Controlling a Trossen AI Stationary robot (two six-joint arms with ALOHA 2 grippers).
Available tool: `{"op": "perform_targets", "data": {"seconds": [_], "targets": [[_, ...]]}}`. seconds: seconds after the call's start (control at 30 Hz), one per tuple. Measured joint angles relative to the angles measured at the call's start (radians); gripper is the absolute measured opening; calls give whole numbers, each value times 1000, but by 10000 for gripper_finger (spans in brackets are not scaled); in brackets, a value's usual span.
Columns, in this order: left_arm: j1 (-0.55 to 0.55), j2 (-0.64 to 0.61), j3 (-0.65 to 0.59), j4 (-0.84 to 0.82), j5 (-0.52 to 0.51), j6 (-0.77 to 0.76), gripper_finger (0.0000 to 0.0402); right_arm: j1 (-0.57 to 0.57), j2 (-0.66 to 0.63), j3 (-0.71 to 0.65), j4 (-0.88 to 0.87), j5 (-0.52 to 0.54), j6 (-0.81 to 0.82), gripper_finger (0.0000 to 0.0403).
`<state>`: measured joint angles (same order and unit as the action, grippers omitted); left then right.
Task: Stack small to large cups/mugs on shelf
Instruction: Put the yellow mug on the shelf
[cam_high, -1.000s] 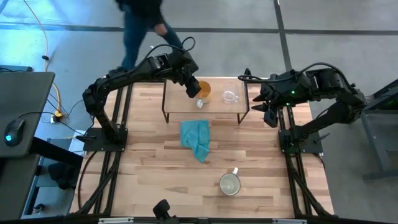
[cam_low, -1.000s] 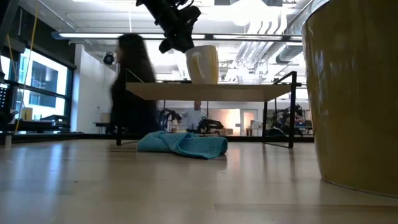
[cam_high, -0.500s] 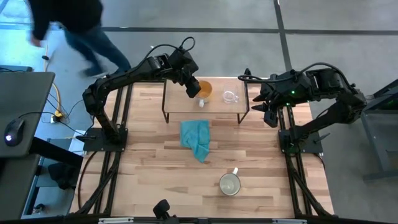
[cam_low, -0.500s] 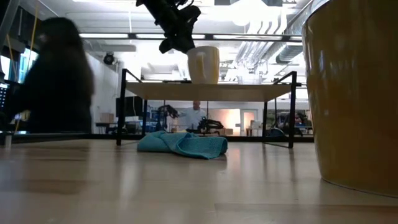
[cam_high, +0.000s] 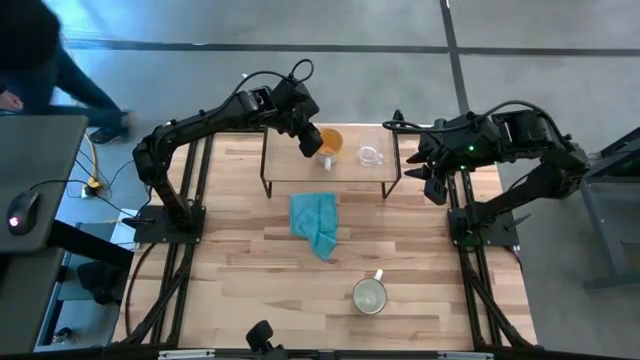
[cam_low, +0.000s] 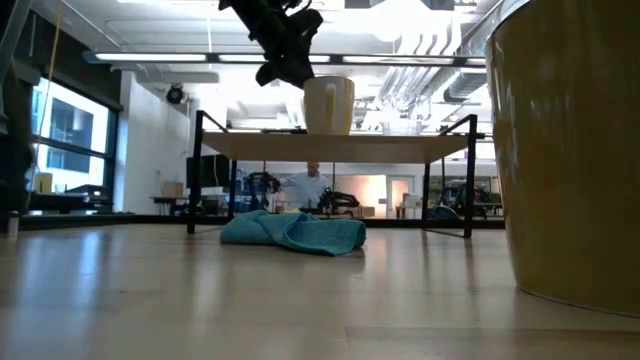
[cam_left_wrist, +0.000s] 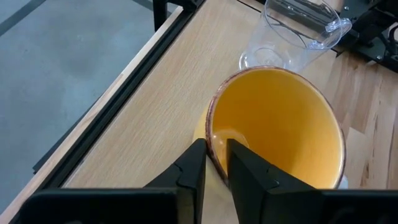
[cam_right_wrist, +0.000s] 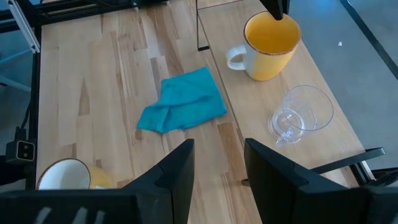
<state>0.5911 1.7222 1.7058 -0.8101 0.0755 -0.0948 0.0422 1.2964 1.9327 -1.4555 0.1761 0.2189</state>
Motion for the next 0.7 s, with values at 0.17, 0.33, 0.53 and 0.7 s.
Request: {"op": "perform_targets", "data": {"seconds": [0.17, 0.33, 0.53, 0.7], "targets": [[0, 0, 0, -2, -4, 0, 59, 0, 0, 0, 0, 0, 0, 133], [0, 0, 0, -12, -5, -1, 69, 0, 0, 0, 0, 0, 0, 133], [0, 0, 0, -16, -6, -7, 83, 0, 0, 0, 0, 0, 0, 133], [5, 0, 0, -15, -8, -17, 95, 0, 0, 0, 0, 0, 0, 133]]}}
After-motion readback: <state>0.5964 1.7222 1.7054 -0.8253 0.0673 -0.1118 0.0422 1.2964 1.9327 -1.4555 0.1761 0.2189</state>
